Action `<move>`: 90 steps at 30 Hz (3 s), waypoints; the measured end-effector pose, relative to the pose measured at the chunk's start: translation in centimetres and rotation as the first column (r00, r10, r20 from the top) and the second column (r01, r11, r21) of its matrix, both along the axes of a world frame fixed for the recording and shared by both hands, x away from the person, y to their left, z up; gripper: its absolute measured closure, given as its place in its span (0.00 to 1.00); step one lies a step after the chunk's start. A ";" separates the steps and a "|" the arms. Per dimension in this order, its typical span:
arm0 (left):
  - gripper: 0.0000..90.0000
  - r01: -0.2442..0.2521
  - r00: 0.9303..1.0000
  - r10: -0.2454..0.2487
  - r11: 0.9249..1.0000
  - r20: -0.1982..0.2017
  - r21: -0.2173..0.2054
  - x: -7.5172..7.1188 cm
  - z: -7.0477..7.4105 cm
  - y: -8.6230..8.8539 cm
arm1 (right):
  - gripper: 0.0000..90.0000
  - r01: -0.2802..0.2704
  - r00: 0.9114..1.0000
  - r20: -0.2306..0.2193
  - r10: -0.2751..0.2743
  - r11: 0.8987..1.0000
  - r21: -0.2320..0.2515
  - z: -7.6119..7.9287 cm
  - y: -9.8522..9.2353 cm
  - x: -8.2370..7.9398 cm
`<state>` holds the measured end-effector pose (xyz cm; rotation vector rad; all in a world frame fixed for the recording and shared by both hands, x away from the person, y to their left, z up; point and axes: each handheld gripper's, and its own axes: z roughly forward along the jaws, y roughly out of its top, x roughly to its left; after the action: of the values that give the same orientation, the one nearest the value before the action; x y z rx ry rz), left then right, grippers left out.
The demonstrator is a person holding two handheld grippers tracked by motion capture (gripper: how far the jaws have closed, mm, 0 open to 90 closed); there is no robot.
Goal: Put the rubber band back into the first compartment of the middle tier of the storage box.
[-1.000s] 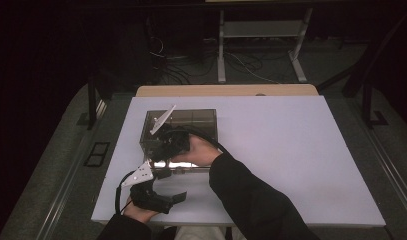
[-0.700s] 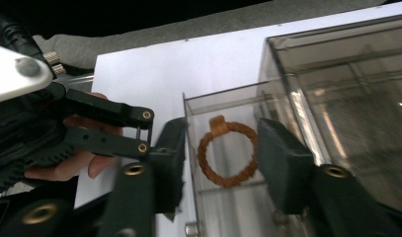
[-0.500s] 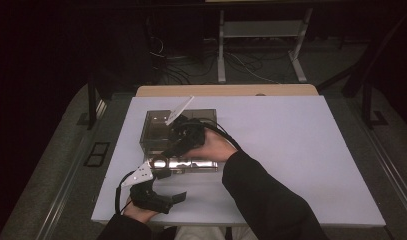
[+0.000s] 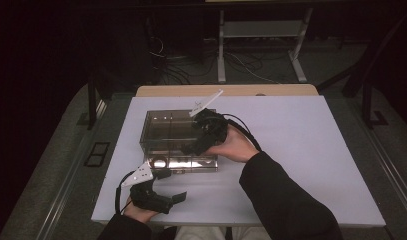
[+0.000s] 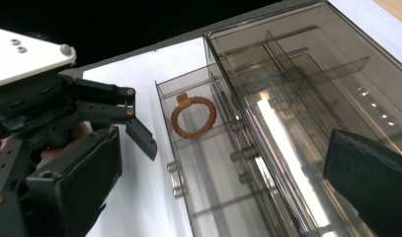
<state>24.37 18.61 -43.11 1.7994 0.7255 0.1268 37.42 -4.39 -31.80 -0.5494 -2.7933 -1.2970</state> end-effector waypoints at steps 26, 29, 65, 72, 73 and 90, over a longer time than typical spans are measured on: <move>0.00 -0.001 1.000 0.001 1.000 -0.005 -0.003 -0.1 0.0 0.0 | 0.01 0.121 0.993 -0.016 -0.121 0.992 0.033 -0.9 -7.8 -1.5; 0.00 -0.001 1.000 0.001 1.000 -0.006 -0.004 -0.1 0.0 0.0 | 0.01 0.132 0.991 -0.018 -0.132 0.991 0.031 -1.1 -8.5 -1.7; 0.00 -0.001 1.000 0.001 1.000 -0.005 0.002 -0.1 0.0 -0.1 | 0.01 0.262 0.965 -0.042 -0.260 0.964 0.044 -3.7 -16.8 -5.6; 0.00 -0.002 1.000 0.002 1.000 -0.005 0.001 -0.1 0.0 -0.1 | 0.01 0.289 0.957 -0.050 -0.287 0.956 0.047 -4.5 -18.5 -6.6; 0.00 -0.003 1.000 0.003 1.000 -0.006 0.000 -0.1 0.0 -0.1 | 0.01 0.294 0.955 -0.054 -0.291 0.955 0.049 -4.6 -18.7 -6.8; 0.00 -0.007 1.000 0.007 1.000 -0.006 0.006 -0.2 0.0 -0.1 | 0.01 0.346 0.937 -0.071 -0.342 0.937 0.054 -6.4 -21.1 -8.7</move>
<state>24.21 18.56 -43.14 1.8038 0.7360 0.1284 28.68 -25.52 -38.23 -1.0959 -2.6759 -1.3896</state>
